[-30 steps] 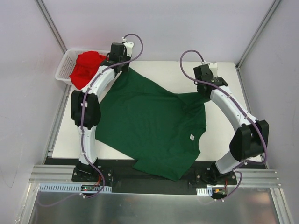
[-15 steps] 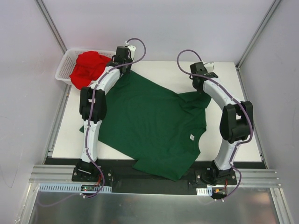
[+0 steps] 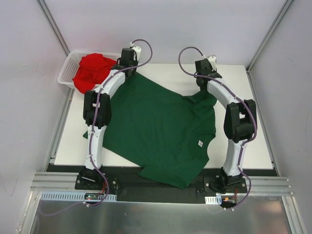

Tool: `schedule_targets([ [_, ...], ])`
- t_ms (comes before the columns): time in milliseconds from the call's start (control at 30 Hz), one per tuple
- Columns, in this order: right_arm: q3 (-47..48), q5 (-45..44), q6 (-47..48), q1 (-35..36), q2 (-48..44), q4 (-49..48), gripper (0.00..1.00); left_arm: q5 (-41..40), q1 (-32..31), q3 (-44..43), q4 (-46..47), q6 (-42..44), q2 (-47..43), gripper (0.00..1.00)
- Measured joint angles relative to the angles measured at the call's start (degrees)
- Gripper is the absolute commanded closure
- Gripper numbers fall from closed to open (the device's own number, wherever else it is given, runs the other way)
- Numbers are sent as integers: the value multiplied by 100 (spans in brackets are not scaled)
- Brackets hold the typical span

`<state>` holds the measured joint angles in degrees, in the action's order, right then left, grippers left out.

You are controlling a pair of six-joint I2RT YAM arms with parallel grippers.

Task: Fold and stack the t-shirts
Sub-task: Flatten out the tshirt

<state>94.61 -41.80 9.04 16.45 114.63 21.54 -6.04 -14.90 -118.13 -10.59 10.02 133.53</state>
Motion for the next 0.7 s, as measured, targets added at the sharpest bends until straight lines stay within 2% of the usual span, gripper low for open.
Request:
schedule_targets([
  [367,197,-444,660,31,533,-623,99,-330,0,0,273,24,0,100],
  [400,234,-490,704,31,590,-647,95,-365,0,0,289,35,2,100],
  [433,254,-529,743,31,619,-662,86,-404,0,0,308,50,7,96],
  [467,262,-566,780,31,647,-682,76,-455,0,0,330,57,13,84],
  [500,273,-599,817,31,664,-682,52,-496,0,0,350,74,31,65],
  [533,284,-625,850,31,675,-693,41,-525,0,0,369,111,39,36],
  [567,289,-651,859,31,682,-719,33,-581,0,0,402,101,61,22],
  [600,295,-682,903,31,684,-732,23,-636,0,0,424,151,74,11],
  [633,306,-704,933,31,684,-743,19,-695,0,0,444,136,94,1],
  [700,315,-730,960,31,684,-767,10,-815,0,9,481,109,114,1],
])
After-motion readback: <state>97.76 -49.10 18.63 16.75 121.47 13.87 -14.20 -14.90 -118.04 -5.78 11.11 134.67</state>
